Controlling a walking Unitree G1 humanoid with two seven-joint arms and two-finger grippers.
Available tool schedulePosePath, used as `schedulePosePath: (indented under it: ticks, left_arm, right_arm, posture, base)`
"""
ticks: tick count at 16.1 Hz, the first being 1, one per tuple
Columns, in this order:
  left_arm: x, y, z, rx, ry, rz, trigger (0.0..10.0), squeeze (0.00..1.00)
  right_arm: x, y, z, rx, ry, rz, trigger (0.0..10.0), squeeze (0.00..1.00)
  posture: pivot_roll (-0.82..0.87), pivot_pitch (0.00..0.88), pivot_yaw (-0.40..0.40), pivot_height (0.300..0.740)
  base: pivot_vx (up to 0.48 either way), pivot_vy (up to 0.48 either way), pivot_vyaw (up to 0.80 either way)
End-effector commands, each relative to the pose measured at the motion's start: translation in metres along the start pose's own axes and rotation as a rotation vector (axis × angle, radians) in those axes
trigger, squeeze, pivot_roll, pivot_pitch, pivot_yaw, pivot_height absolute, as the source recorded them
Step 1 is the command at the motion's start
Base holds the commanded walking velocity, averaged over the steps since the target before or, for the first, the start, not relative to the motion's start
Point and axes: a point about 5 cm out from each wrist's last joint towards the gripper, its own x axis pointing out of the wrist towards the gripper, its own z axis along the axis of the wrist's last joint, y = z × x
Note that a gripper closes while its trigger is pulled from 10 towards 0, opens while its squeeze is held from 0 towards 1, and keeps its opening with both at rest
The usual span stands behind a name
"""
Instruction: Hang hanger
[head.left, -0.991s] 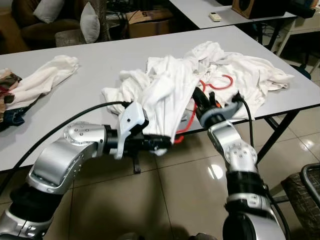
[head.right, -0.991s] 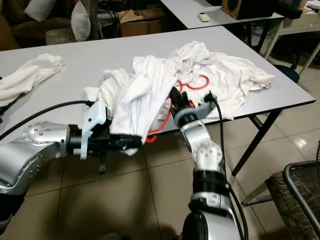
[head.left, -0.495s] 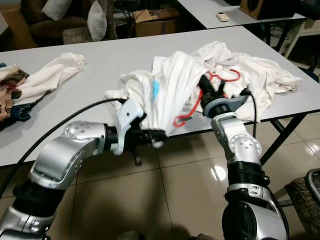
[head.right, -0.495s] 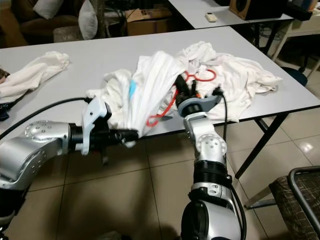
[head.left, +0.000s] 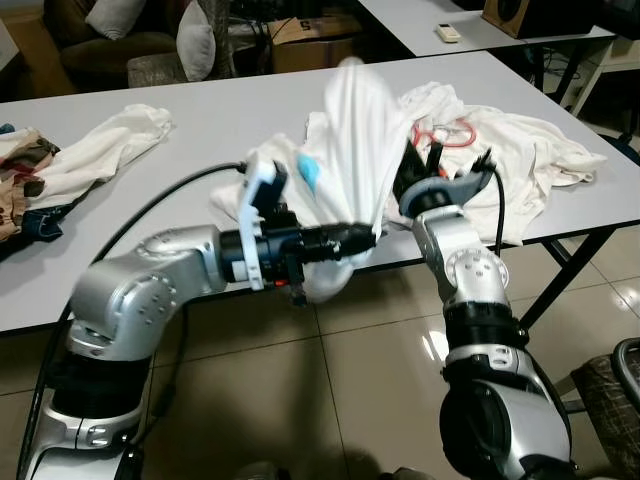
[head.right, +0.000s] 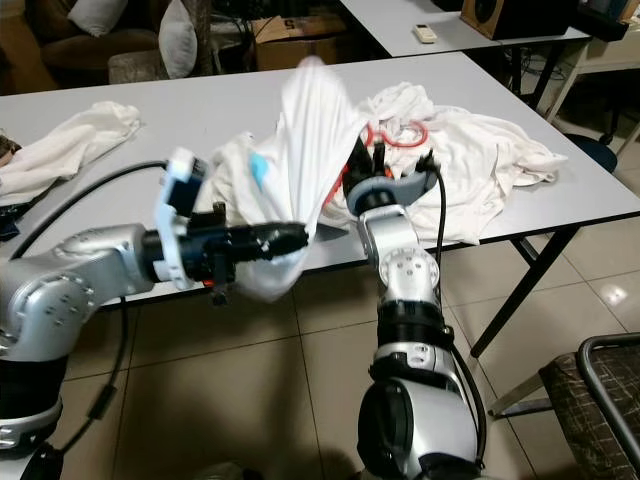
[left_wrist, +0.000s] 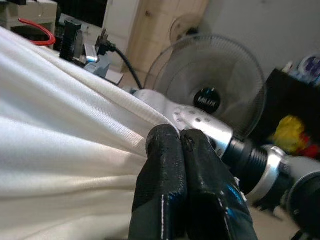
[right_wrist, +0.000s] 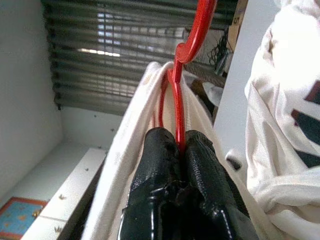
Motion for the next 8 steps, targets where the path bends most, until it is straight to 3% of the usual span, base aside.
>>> schedulePosePath:
  ticks: [1,3,5,7,8]
  left_arm:
    - [0.007,-0.011,0.006,-0.017,-0.023,-0.096,0.0,0.0]
    - [0.005,-0.009,0.016,-0.056,-0.09,-0.091,0.0,0.0]
    - [0.004,-0.006,0.015,-0.066,-0.073,-0.054,0.0,0.0]
    - [0.004,0.01,-0.004,-0.014,0.081,0.121,0.0,0.0]
    - [0.005,0.01,-0.006,-0.035,0.085,0.119,0.0,0.0]
  right_arm:
    - [0.01,0.019,-0.022,0.089,-0.002,0.036,10.0,0.0]
    - [0.012,0.019,-0.022,0.107,-0.015,0.029,10.0,0.0]
    - [0.013,0.02,-0.022,0.124,-0.018,0.031,10.0,0.0]
    - [0.016,0.03,-0.023,0.168,-0.014,0.062,10.0,0.0]
    - [0.018,0.034,-0.024,0.148,-0.015,0.066,10.0,0.0]
  posture:
    - [-0.01,0.0,0.07,0.74]
    - [-0.01,0.0,0.07,0.74]
    - [-0.01,0.0,0.069,0.74]
    - [-0.02,0.0,0.07,0.74]
    - [-0.02,0.0,0.069,0.74]
  base:
    - [0.0,0.0,0.0]
    - [0.0,0.0,0.0]
    - [0.0,0.0,0.0]
    - [0.0,0.0,0.0]
    - [0.0,0.0,0.0]
